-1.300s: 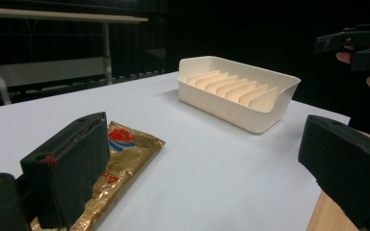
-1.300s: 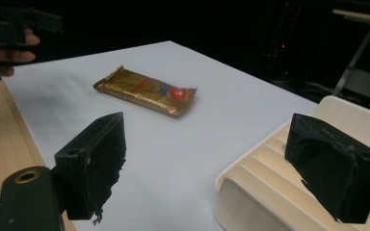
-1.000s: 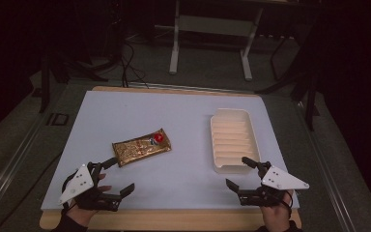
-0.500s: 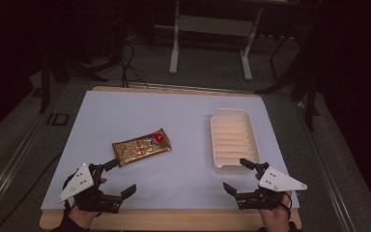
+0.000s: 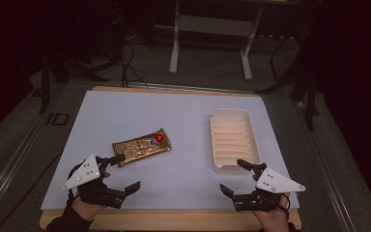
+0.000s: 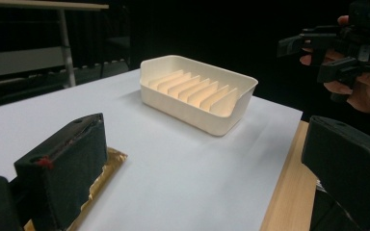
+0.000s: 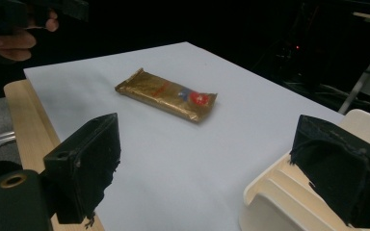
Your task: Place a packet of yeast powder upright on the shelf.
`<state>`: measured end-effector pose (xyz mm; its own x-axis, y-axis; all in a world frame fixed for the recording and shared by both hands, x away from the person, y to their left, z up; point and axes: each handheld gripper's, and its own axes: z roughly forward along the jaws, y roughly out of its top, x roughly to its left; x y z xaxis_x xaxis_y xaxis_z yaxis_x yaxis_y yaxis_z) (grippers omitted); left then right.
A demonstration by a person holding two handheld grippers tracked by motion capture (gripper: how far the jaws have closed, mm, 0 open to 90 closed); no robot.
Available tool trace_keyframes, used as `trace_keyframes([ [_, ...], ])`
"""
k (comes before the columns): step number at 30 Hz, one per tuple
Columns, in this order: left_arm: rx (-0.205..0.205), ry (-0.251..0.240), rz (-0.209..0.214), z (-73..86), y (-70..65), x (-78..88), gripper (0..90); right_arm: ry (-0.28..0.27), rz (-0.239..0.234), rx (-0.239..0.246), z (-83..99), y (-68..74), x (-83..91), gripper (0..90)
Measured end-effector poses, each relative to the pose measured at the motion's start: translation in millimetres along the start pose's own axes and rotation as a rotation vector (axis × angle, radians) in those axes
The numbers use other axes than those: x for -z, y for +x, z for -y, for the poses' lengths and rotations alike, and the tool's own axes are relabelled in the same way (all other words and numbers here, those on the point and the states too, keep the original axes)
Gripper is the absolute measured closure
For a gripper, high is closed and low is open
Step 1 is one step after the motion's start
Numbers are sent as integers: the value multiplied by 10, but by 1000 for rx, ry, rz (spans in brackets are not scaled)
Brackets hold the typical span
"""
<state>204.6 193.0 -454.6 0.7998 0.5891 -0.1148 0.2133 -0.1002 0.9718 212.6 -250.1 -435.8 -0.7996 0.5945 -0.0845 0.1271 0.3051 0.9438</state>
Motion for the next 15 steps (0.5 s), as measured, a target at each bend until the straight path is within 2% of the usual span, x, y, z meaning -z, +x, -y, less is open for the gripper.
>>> trace_keyframes([
  [8,-15,25,-3,-94,104,-97,39,-3,2,-12,4,-16,7,100],
  [15,-35,66,-3,-179,269,-254,43,0,-8,-7,10,3,-17,101],
])
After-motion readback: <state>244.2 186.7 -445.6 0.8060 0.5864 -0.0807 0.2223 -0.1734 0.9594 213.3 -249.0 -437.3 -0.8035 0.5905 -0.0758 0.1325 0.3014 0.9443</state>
